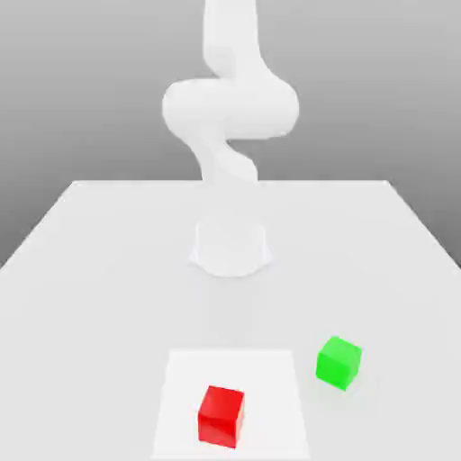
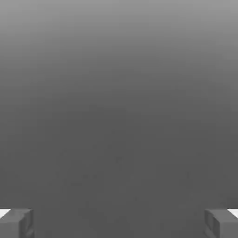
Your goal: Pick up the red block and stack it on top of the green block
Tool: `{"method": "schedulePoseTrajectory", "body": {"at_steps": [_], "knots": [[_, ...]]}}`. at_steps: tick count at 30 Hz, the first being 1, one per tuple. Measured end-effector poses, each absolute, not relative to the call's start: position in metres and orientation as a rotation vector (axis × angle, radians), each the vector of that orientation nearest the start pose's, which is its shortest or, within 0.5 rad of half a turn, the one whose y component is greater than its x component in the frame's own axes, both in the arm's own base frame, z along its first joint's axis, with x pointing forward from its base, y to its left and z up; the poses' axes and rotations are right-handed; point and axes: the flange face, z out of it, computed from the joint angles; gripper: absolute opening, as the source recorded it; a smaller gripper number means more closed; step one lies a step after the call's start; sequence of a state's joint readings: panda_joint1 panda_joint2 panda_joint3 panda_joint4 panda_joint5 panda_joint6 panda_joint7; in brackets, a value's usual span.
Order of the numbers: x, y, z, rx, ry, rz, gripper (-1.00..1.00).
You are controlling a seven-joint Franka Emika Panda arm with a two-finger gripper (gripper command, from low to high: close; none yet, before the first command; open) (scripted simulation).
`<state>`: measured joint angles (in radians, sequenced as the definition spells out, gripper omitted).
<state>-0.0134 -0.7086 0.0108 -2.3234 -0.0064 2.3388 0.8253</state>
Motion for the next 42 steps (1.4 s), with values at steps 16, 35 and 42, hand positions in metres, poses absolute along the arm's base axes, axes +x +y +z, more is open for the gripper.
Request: {"method": "schedulePoseTrajectory", "body": {"at_steps": [16, 35, 42], "knots": [[0.485, -0.010, 0.362, -2.690, 1.423, -0.343, 0.00], [0.457, -0.011, 0.145, -2.723, 1.565, -0.001, -1.00], [0.454, -0.001, 0.209, -2.750, 1.508, 0.003, -1.00]]}}
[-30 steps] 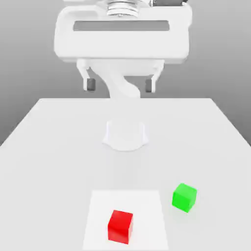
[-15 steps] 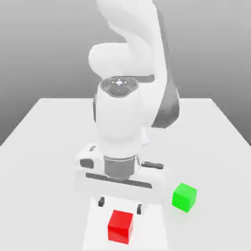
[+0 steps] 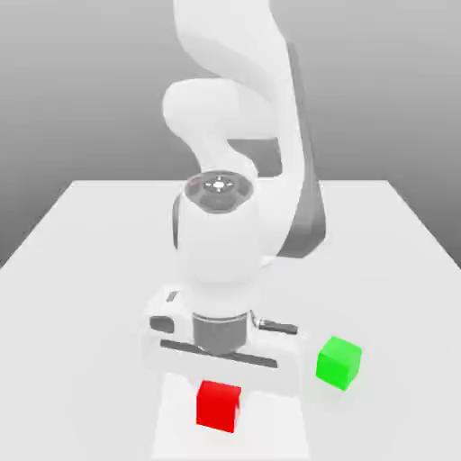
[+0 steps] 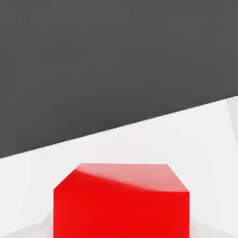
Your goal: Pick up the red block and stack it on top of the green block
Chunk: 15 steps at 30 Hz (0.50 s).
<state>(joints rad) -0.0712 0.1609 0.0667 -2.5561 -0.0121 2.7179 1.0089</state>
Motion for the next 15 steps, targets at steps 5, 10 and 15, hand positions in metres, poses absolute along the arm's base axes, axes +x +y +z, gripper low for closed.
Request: {"method": "schedulePoseTrajectory", "body": {"at_steps": [5, 10, 15], "knots": [[0.419, 0.088, 0.232, -2.945, 1.003, 0.012, -1.00], [0.369, 0.148, 0.245, -3.080, 0.503, 0.007, -1.00], [0.345, 0.167, 0.230, -3.133, 0.261, -0.004, -1.00]]}}
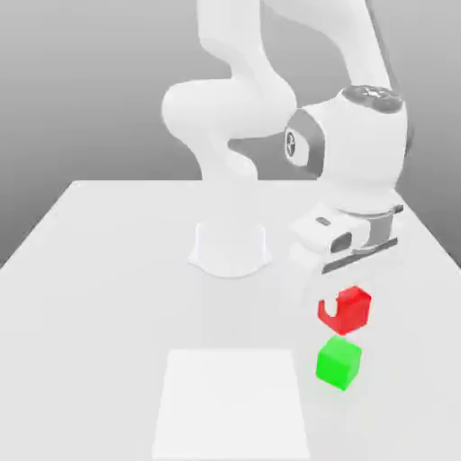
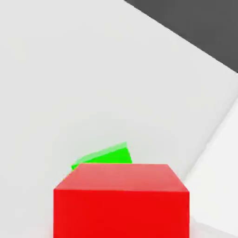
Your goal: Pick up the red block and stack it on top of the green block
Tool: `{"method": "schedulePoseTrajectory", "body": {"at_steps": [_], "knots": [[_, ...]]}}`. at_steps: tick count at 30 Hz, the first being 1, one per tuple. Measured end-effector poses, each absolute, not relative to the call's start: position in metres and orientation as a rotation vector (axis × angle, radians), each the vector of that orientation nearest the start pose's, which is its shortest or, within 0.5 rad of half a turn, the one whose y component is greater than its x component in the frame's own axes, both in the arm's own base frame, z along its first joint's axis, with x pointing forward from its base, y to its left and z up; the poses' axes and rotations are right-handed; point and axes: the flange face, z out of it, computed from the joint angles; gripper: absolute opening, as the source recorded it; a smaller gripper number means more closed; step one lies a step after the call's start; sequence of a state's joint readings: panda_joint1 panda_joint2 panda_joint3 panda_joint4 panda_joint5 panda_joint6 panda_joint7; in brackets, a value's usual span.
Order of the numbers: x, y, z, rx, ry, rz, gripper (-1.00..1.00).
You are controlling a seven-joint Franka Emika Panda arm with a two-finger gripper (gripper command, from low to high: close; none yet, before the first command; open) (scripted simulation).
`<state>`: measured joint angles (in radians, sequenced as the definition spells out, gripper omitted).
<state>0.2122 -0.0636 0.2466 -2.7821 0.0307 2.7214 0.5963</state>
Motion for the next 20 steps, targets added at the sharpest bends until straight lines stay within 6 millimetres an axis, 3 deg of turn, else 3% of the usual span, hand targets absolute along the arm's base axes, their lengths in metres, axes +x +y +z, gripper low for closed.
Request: {"method": "schedulePoseTrajectory", "body": {"at_steps": [5, 6, 13, 20], "knots": [[0.343, 0.168, 0.189, -3.134, 0.250, -0.003, -1.00], [0.342, 0.168, 0.183, -3.133, 0.247, -0.002, 1.00], [0.342, 0.168, 0.183, -3.133, 0.247, -0.002, 1.00], [0.343, 0.168, 0.236, -3.134, 0.246, -0.004, 1.00]]}}
